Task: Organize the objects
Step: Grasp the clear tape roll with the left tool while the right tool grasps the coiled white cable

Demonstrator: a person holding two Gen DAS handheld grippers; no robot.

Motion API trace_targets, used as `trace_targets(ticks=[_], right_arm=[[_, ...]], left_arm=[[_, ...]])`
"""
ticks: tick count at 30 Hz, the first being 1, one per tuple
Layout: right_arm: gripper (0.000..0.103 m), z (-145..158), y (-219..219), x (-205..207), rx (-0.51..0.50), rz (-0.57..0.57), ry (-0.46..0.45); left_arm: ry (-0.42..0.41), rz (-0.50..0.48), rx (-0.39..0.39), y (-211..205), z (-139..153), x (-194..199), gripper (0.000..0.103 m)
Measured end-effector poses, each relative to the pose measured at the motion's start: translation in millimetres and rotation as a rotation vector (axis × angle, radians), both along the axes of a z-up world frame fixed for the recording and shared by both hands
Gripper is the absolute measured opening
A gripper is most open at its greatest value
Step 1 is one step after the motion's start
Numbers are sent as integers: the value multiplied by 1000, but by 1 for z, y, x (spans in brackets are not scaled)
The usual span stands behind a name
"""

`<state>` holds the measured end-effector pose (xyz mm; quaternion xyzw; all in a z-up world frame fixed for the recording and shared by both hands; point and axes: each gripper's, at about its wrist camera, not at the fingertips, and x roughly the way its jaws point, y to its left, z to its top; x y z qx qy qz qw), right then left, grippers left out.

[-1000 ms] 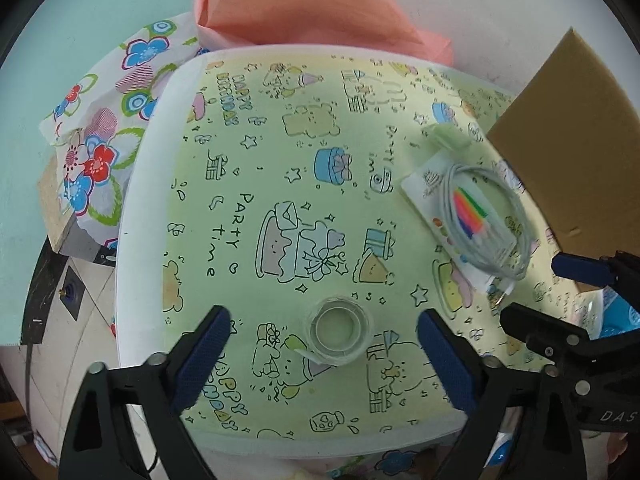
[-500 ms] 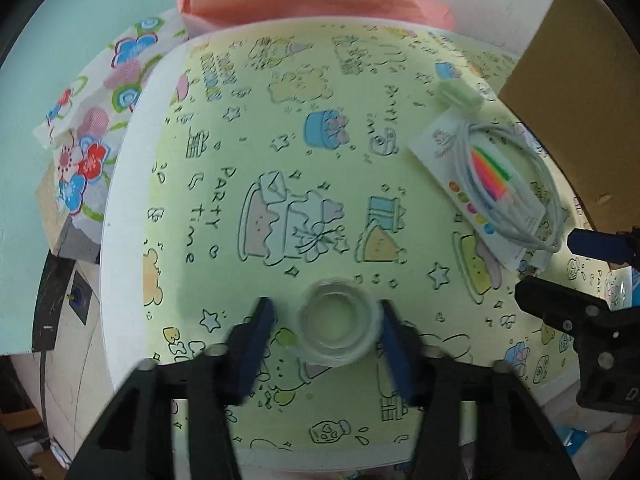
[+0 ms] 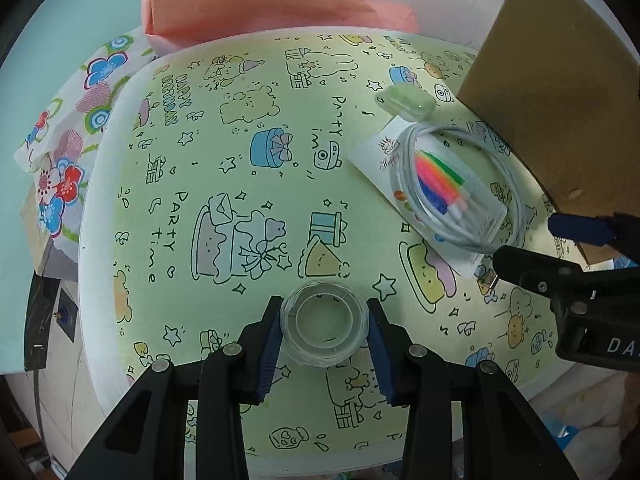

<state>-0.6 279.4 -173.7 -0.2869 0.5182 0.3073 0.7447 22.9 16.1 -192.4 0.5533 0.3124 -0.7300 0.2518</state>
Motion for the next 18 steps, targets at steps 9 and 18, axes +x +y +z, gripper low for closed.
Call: trace_targets(ticks=[9, 18], right_arm=[[62, 9, -1, 8, 69, -36, 57], [61, -1, 7, 11, 24, -42, 49]], left_arm=[[-1, -27, 8, 3, -1, -9, 41], [-6, -43, 6, 5, -1, -14, 41]])
